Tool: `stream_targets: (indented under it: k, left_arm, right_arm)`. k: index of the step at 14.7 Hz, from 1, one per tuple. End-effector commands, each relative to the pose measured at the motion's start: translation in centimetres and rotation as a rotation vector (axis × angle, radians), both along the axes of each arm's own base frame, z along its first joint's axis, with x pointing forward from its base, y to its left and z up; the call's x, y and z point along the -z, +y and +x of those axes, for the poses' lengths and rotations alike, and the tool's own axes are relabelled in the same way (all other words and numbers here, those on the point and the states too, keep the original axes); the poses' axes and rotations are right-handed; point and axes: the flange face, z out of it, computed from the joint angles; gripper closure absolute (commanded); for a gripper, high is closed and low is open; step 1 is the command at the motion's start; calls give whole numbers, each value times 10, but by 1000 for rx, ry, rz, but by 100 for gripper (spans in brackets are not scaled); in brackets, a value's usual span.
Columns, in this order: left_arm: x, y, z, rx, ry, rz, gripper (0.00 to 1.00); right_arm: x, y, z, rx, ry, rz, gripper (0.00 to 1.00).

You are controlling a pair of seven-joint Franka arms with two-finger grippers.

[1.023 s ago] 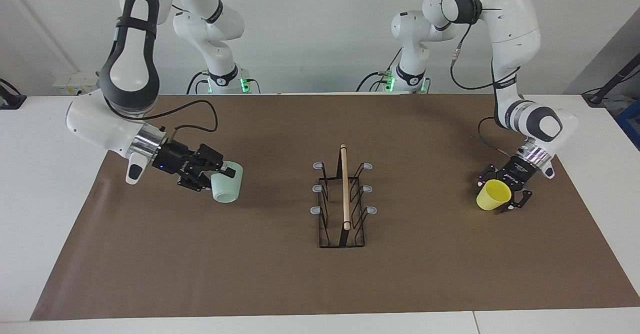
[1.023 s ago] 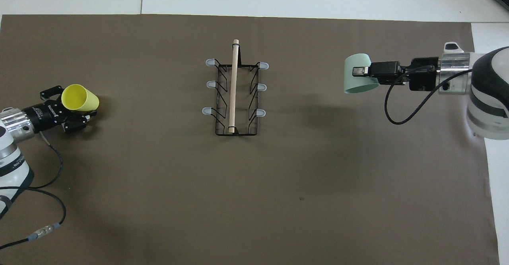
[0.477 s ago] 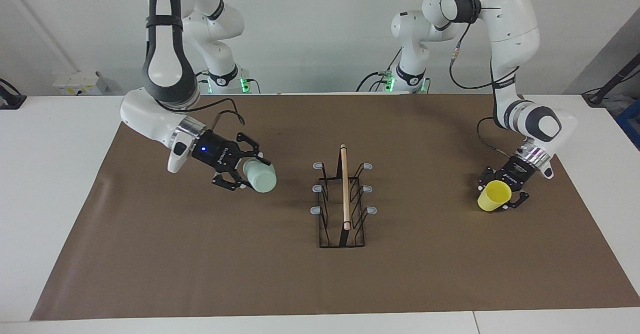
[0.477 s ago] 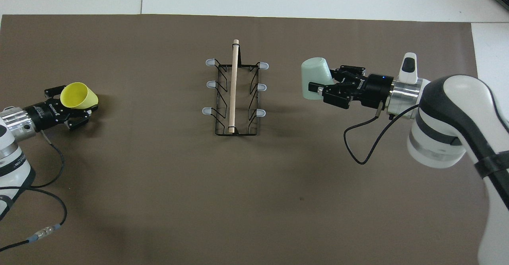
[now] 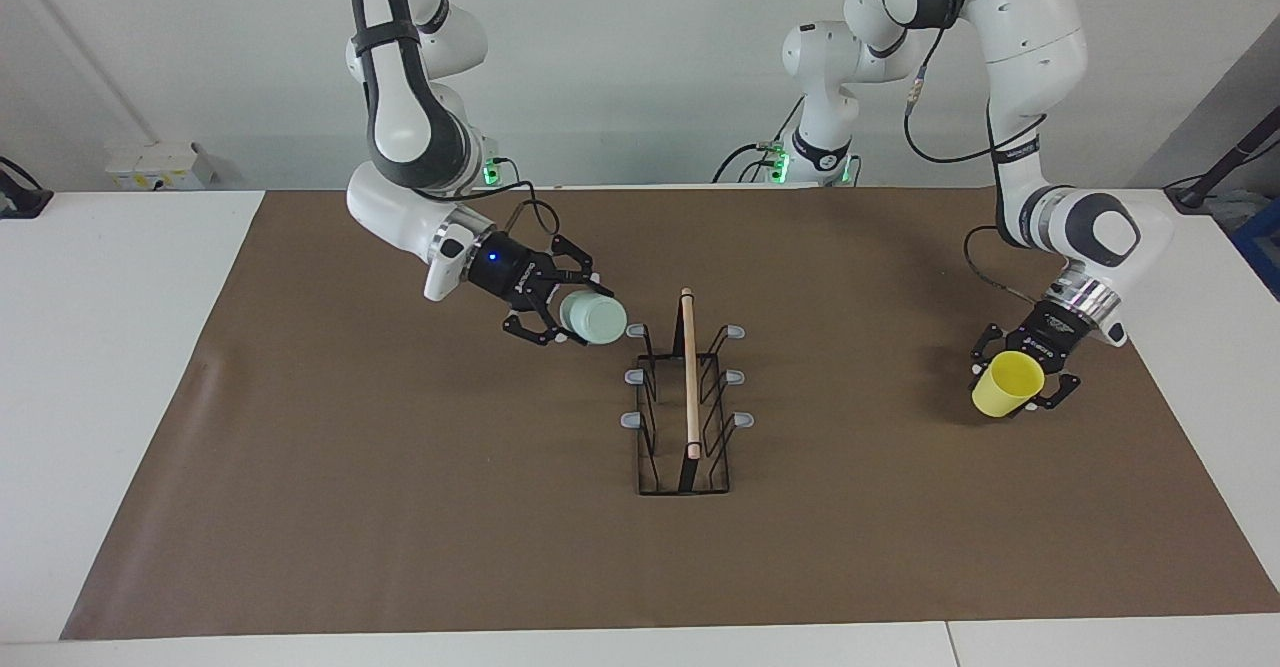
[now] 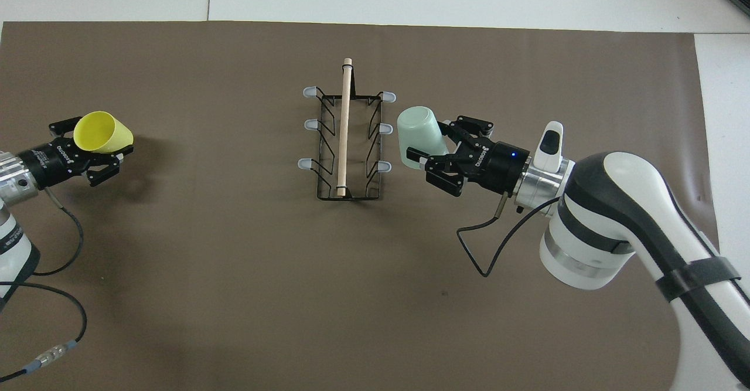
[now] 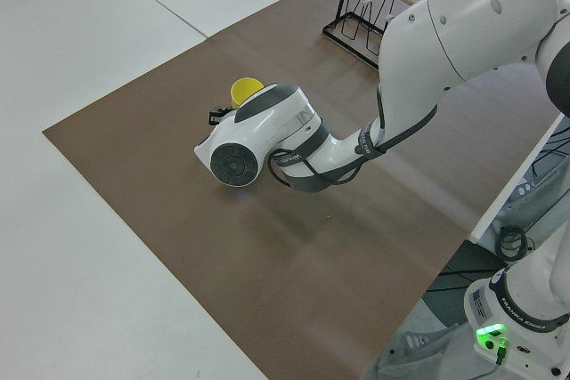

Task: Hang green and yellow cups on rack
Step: 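Lift the green cup with the right gripper toward the rack's peg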

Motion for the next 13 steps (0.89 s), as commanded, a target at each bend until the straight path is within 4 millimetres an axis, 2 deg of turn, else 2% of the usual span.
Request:
stream_targets:
  k: [1, 3, 5, 8, 11, 13]
  left_arm:
    - [-22, 1, -2, -2, -18, 0, 100]
    - [-27, 2, -3, 29, -14, 30, 100]
    - [-45, 5, 1, 44, -33, 55, 100]
    - [-74, 2, 7, 113, -45, 153, 100]
    - [-101, 3, 19, 105, 28, 199, 100]
    - [-119, -11, 28, 136, 58, 239, 100]
  right_arm:
    - [1, 2, -24, 42, -46, 34, 100]
    - [4, 20, -35, 74, -46, 54, 100]
    - [10, 29, -43, 98, -54, 57, 100]
    - [22, 34, -48, 132, -83, 65, 100]
    - [28, 40, -54, 126, -92, 63, 100]
    - [39, 42, -56, 138, -107, 64, 100]
